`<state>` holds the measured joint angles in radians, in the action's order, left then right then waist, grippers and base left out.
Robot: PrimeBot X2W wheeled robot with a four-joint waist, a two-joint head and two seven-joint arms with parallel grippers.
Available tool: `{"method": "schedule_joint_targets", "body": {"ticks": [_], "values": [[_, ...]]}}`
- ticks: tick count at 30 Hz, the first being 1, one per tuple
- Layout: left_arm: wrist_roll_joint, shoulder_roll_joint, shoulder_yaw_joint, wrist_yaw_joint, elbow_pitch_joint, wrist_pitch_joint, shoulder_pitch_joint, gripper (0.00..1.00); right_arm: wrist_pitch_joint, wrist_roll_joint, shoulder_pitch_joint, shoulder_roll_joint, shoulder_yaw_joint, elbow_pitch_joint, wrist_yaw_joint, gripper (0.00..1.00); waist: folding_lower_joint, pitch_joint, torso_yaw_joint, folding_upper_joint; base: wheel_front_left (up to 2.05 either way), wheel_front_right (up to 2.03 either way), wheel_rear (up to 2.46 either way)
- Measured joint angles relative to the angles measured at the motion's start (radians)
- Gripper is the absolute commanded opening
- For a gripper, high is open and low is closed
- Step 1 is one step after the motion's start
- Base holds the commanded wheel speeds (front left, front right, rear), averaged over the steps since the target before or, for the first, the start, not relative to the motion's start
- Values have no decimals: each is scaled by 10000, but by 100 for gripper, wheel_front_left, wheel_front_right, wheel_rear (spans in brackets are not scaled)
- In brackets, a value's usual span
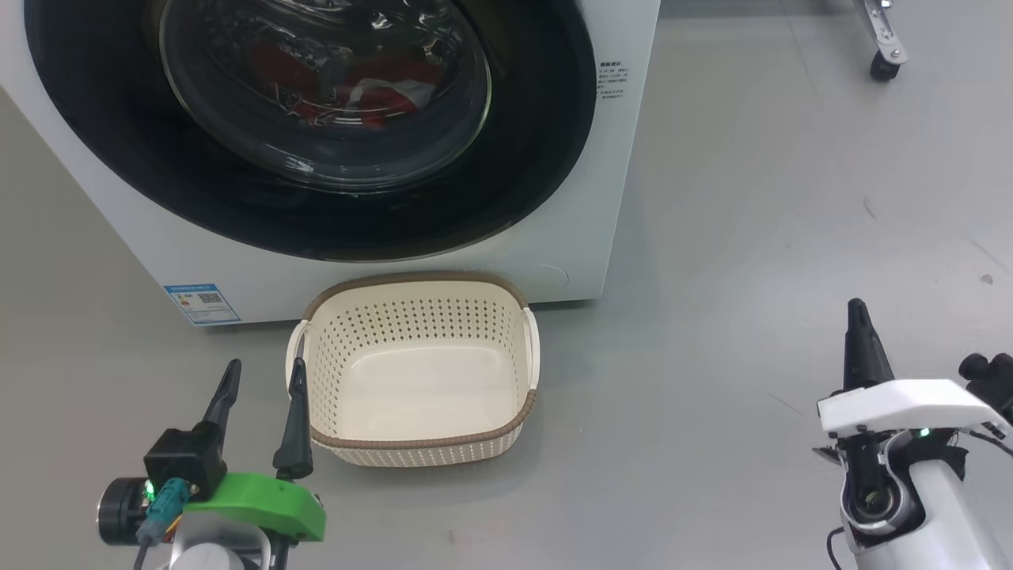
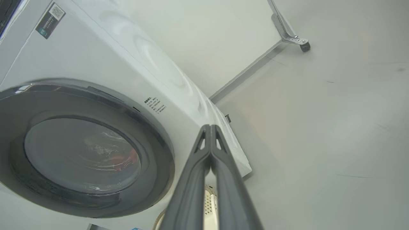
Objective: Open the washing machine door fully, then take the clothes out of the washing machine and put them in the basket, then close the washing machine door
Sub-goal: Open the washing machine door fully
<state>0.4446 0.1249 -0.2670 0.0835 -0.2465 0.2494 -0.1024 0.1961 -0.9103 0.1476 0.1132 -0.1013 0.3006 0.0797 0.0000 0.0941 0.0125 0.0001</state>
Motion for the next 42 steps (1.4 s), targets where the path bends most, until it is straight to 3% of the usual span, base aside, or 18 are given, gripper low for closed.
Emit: {"method": "schedule_joint_targets", "body": {"ticks": [6,16,23,30,42], "values": [[-67,-58,-19,-6,159,0,-275,100,-897,-2403,655,-493,821,59,194,0,0,406,125,0,0,0,0],[-370,-196,-105,-12,364,25,-755,100,-2725,-5377,2138,-491,1685,192,238,0,0,1193,442,0,0,0,0],[-499,-313,-169,-29,514,27,-1118,100,-3879,-6401,3529,-169,2044,182,215,0,0,1847,717,0,0,0,0],[-604,-431,-221,-96,633,27,-1498,100,-4782,-6999,4854,330,2201,194,-173,0,0,2439,963,0,0,0,0],[-683,-648,-387,-198,717,27,-2119,100,-6232,-7189,6781,920,1569,307,-834,0,0,3407,1454,0,0,0,0]]}}
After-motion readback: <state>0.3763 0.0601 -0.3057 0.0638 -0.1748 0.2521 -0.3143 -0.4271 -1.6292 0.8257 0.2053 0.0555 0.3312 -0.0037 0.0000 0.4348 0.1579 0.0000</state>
